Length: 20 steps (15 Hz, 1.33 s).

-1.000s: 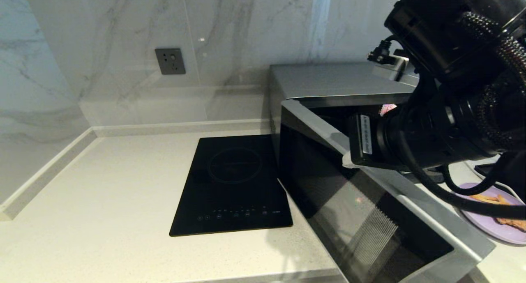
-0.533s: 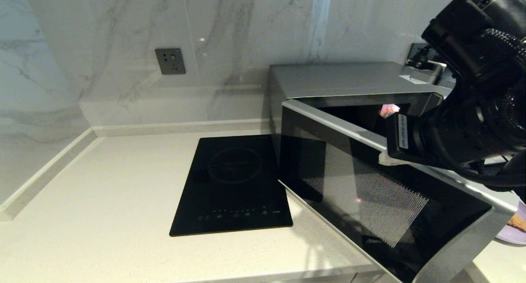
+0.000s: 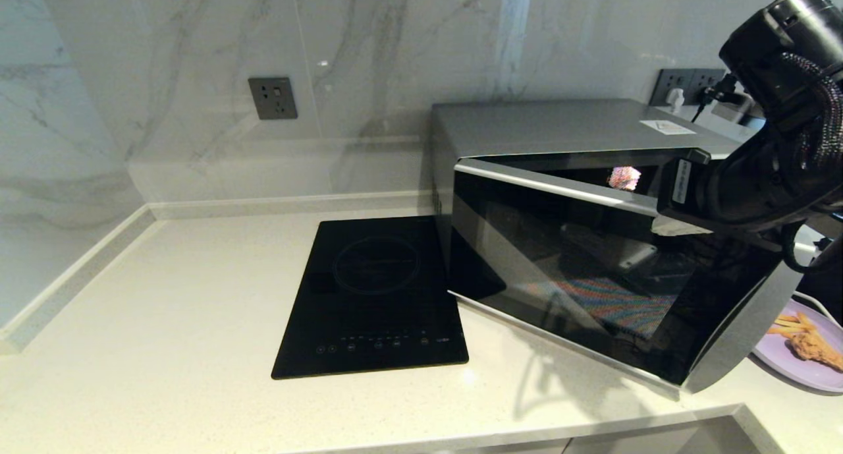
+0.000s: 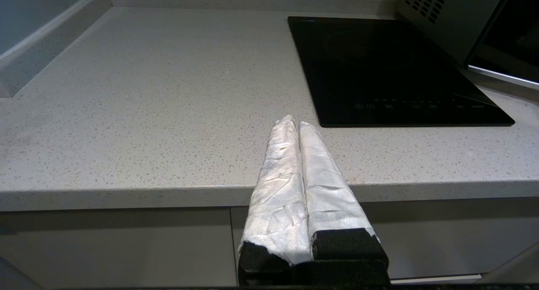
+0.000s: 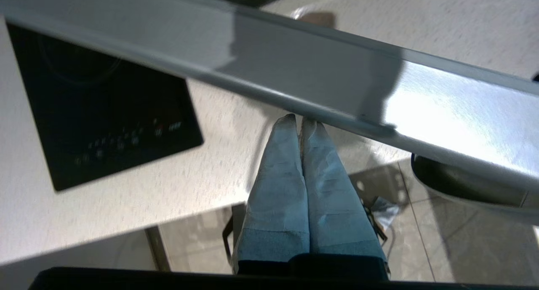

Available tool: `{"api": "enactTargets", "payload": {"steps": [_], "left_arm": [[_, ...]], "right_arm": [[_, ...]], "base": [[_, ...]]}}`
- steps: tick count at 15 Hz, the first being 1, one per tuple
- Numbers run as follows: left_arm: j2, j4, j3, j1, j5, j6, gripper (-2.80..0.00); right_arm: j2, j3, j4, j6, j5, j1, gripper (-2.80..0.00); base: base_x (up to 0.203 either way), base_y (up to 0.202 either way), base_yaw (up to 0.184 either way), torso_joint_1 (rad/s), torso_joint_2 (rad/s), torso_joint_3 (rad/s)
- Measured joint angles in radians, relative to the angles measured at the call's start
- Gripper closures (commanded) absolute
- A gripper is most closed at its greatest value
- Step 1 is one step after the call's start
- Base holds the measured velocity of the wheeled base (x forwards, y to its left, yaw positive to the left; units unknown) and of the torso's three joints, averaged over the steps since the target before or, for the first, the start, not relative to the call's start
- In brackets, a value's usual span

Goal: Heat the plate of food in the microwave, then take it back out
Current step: Close the microwave oven

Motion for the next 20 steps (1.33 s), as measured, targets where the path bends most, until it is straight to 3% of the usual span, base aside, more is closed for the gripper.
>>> {"api": "enactTargets", "payload": {"steps": [10,20], "left_arm": [[0.000,0.000,0.000,0.000,0.000,0.000,0.00],[0.000,0.000,0.000,0.000,0.000,0.000,0.00]], "right_arm": [[0.136,-0.005,-0.255,-0.054,0.039,-0.225,0.00],[0.270,-0.108,-0.338,-0.057,0.126,-0.311,0.00]], "base": [[0.000,0.000,0.000,0.000,0.00,0.000],[0.000,0.000,0.000,0.000,0.00,0.000]]}}
